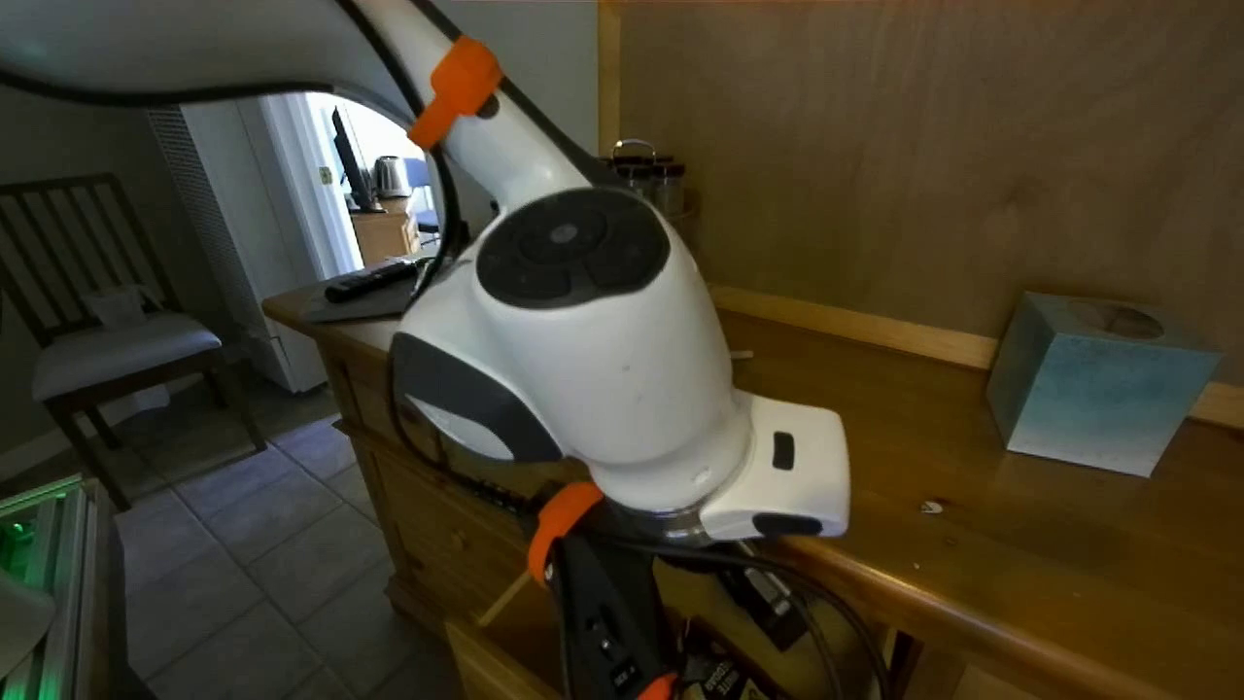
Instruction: Put the packet of chips inside the drawer
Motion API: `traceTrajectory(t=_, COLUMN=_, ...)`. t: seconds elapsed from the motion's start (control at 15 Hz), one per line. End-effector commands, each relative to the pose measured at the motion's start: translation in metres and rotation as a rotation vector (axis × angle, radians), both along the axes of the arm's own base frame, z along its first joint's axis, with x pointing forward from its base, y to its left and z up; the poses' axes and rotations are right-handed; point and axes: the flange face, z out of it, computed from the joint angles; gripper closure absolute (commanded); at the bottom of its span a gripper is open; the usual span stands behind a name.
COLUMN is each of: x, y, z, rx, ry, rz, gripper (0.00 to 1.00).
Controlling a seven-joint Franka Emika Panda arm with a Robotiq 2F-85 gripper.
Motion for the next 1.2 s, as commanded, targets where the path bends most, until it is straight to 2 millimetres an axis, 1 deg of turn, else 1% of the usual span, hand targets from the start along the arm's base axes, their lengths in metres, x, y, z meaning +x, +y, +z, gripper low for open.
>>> traceTrajectory(t=0.0, x=-0.021, y=0.035, z=0.053, rx=0.002, ry=0.027, rz=0.121, gripper=0.0)
traceTrajectory(t=0.2, x=-0.021, y=0.067, z=0.105, rx=0.027, ry=0.0, rz=0.179, gripper=0.0)
traceTrajectory(t=0.27, x=-0.019, y=0.078, z=0.123, rx=0.041, ry=-0.013, rz=0.172, gripper=0.0)
traceTrajectory(t=0.33, x=-0.013, y=0.093, z=0.141, rx=0.05, ry=-0.044, rz=0.221, gripper=0.0)
traceTrajectory(t=0.47, x=0.003, y=0.131, z=0.173, rx=0.063, ry=-0.083, rz=0.284, gripper=0.0)
traceTrajectory(t=0.6, x=0.022, y=0.182, z=0.198, rx=0.056, ry=-0.075, rz=0.432, gripper=0.0)
traceTrajectory(t=0.73, x=0.04, y=0.24, z=0.211, rx=0.061, ry=-0.043, rz=0.552, gripper=0.0)
traceTrajectory(t=0.8, x=0.048, y=0.27, z=0.21, rx=0.052, ry=-0.01, rz=0.608, gripper=0.0)
traceTrajectory(t=0.87, x=0.055, y=0.293, z=0.209, rx=0.038, ry=0.014, rz=0.64, gripper=0.0)
traceTrajectory(t=0.93, x=0.059, y=0.312, z=0.205, rx=0.017, ry=0.043, rz=0.66, gripper=0.0)
traceTrajectory(t=1.0, x=0.061, y=0.327, z=0.2, rx=-0.007, ry=0.085, rz=0.663, gripper=0.0)
traceTrajectory(t=1.07, x=0.061, y=0.335, z=0.197, rx=-0.026, ry=0.11, rz=0.665, gripper=0.0)
traceTrajectory(t=1.13, x=0.059, y=0.34, z=0.196, rx=-0.036, ry=0.114, rz=0.696, gripper=0.0)
